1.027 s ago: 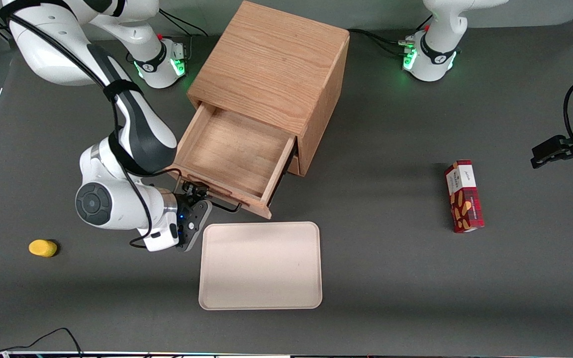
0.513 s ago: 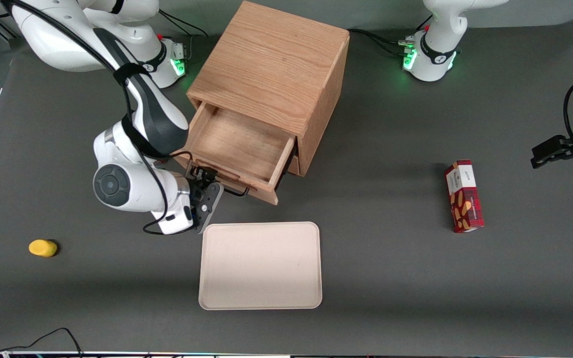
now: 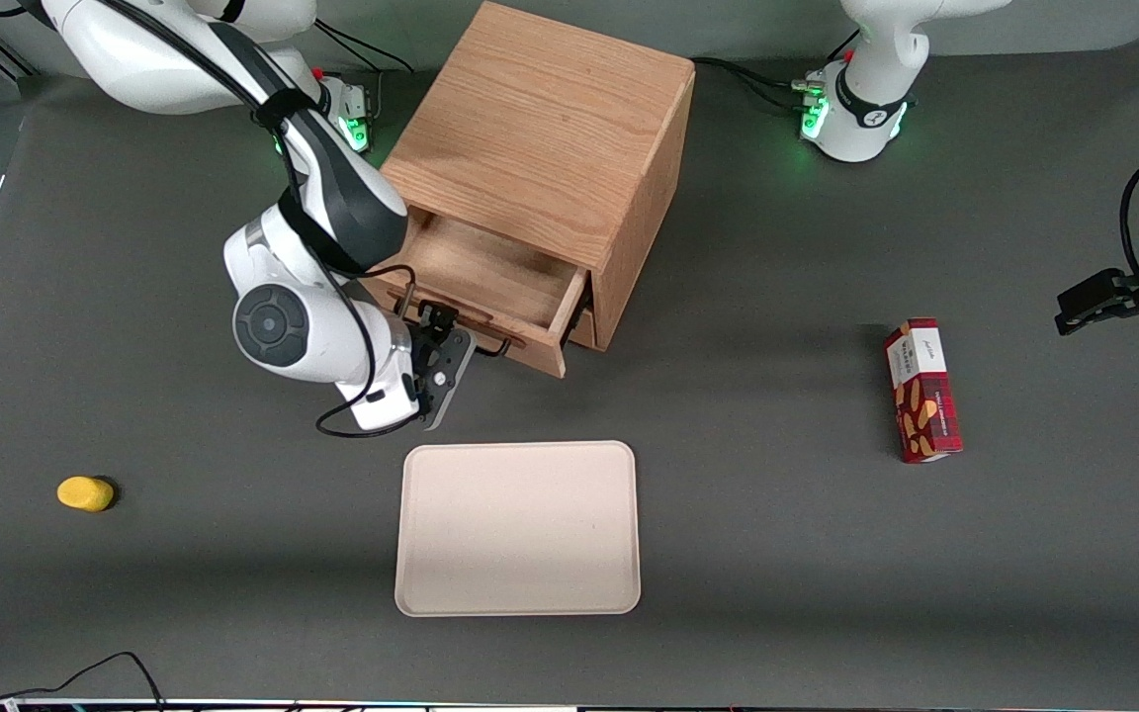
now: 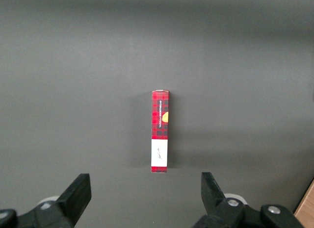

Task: Close top drawer
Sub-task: 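Push the open drawer front with the right gripper into the cabinet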

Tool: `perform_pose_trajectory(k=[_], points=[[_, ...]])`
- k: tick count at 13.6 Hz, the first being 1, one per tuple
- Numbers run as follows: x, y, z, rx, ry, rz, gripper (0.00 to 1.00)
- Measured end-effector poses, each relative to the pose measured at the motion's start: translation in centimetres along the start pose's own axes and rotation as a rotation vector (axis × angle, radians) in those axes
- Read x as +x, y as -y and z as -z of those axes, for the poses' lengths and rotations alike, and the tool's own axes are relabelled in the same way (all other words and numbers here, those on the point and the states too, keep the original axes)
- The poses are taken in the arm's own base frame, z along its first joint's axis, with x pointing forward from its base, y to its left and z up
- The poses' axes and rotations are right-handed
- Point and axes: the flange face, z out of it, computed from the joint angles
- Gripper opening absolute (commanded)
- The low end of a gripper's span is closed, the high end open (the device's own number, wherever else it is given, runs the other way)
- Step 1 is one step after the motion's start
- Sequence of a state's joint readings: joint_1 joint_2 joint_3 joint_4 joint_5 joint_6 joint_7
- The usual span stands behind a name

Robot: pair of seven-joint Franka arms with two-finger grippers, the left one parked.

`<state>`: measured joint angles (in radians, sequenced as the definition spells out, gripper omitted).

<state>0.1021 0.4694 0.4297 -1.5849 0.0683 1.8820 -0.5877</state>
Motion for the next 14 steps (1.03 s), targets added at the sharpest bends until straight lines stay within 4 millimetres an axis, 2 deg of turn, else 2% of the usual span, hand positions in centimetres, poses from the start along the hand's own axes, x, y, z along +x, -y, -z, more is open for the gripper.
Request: perform_pose_trajectory(k=[5, 10, 14], points=[[0.5, 3.5, -0.7, 0.007, 0.025, 0.008, 1.00], [0.3, 4.9, -1.4, 0.001, 0.032, 0.013, 1.00], [0.7, 7.0, -1.9, 0.006, 0.044, 0.017, 1.00]])
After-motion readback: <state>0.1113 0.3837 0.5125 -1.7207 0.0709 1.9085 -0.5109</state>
